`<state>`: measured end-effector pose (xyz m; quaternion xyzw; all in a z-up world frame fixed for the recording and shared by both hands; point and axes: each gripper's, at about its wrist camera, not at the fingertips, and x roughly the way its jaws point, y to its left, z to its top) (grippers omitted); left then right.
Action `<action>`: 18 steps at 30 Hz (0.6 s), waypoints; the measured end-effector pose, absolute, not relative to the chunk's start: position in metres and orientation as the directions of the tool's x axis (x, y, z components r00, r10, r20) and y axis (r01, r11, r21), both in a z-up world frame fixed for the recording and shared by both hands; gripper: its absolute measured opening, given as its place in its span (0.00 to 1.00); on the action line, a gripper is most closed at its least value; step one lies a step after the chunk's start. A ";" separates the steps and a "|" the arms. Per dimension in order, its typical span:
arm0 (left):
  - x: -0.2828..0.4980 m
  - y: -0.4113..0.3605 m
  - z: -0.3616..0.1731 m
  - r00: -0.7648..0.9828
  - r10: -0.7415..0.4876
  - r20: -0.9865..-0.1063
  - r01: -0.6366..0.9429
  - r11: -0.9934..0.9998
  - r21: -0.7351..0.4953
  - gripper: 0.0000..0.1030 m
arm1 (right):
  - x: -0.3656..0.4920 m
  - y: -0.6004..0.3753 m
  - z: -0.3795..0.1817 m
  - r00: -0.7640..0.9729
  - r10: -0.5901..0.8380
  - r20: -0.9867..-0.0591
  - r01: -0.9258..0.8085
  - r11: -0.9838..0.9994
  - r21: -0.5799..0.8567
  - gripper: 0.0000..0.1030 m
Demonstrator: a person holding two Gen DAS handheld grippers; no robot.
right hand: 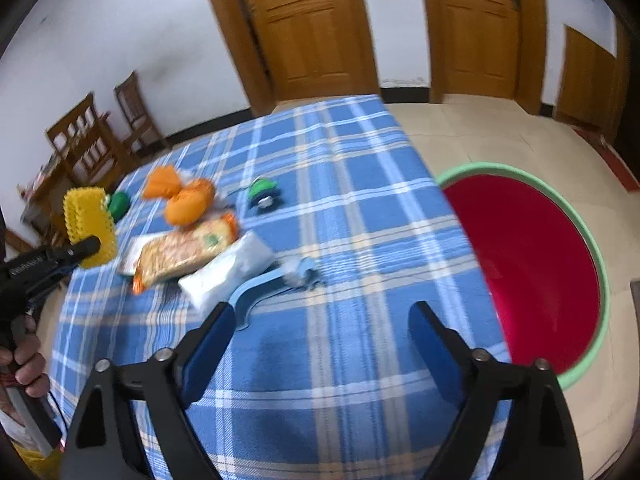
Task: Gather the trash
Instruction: 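Grasp the yellow foam net with the left tool while the right tool approaches the blue plastic handle, then close the right tool on the blue plastic handle while the left tool holds the foam net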
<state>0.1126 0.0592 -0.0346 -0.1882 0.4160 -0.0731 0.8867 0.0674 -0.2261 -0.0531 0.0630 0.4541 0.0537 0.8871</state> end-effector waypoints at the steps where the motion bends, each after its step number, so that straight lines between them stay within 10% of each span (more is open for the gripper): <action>1: 0.108 0.060 -0.034 0.648 -0.277 -0.710 -0.031 0.921 -0.388 0.12 | 0.068 -0.223 -0.054 0.579 0.154 -0.800 -0.052 0.987 0.153 0.92; 18: 0.058 0.080 -0.045 0.639 -0.234 -0.732 -0.092 0.922 -0.376 0.12 | 0.096 -0.190 -0.083 0.555 0.081 -0.828 -0.152 0.988 -0.005 0.98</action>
